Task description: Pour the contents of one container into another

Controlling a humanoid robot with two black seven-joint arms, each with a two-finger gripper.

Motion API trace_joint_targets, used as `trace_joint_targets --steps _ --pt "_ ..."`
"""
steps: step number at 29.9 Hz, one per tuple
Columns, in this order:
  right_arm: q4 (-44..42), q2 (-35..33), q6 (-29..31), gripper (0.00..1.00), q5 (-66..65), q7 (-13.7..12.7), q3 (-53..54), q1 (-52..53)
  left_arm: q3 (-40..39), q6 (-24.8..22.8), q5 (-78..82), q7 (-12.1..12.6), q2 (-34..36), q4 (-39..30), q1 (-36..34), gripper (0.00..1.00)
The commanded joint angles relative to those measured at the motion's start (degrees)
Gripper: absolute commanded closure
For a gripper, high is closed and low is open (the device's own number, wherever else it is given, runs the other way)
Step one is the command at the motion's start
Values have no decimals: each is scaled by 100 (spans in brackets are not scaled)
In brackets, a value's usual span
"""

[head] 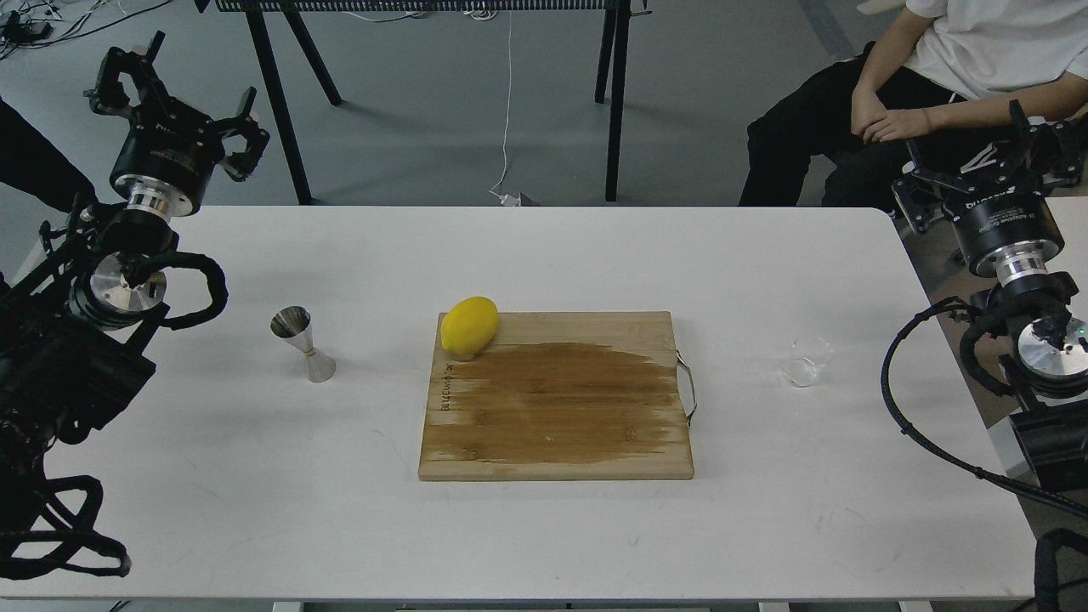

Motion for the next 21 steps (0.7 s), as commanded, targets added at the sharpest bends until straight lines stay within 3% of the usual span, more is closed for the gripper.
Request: trace_joint_targets --steps 1,10,14,18,21 --pt "0 50 0 0 1 7 0 -1 -3 0 -9 13 48 -5 54 0" --pt "18 50 0 0 1 16 0 -1 23 0 -1 39 539 -565 370 0" --pt "18 -2 0 0 1 16 8 -62 32 0 104 40 1214 -1750 923 0" --pt "18 -125 0 0 1 16 52 -80 93 0 954 -4 2155 -3543 1723 0" --pt "18 -196 0 0 1 16 52 -80 58 311 1755 -22 2665 -4502 2180 0"
